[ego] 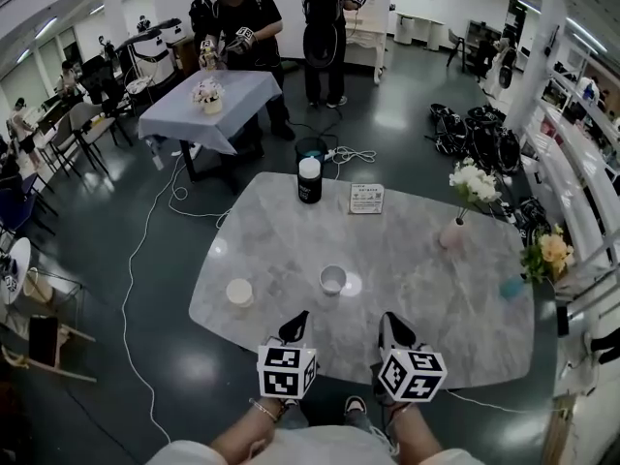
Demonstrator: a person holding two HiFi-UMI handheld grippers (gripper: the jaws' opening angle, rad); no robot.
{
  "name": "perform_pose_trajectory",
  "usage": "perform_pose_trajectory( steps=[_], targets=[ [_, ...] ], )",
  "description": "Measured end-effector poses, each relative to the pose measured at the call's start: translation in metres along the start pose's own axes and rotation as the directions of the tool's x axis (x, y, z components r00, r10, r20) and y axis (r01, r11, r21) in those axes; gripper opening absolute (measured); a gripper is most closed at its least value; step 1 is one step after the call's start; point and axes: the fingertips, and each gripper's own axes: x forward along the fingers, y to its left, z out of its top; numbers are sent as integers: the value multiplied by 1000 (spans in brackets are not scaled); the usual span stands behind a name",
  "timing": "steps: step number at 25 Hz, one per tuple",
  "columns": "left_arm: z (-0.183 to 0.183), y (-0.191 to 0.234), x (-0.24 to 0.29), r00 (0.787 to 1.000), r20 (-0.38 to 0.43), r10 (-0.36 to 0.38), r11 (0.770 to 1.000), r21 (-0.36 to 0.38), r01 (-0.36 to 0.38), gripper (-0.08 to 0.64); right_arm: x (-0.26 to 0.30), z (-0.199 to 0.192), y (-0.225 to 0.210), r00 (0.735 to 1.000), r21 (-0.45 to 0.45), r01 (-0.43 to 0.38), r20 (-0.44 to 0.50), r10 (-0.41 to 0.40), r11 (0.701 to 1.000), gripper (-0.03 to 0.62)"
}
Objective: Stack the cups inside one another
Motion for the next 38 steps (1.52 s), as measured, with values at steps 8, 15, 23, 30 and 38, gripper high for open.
perform_pose_trajectory(
  steps=[8,15,23,30,38],
  targets=[
    [-18,-43,19,994,-56,-89,996,26,90,-3,-32,-15,-36,998,38,59,-1,-59,997,8],
    [-37,-84,37,980,-109,-166,985,32,170,-3,-53,-42,-66,993,67,114,-39,-112,991,9],
    [-63,-103,45,969,-168,-182,982,26,189,-3,-57,-76,-74,989,80,114,-100,-106,990,11],
    [-87,-102,50,964,-209,-164,985,14,170,-3,-44,-106,-73,986,84,79,-157,-65,993,46],
    [-107,-95,51,957,-251,-144,989,0,149,-3,-34,-128,-75,978,91,68,-205,-48,994,89]
  ],
)
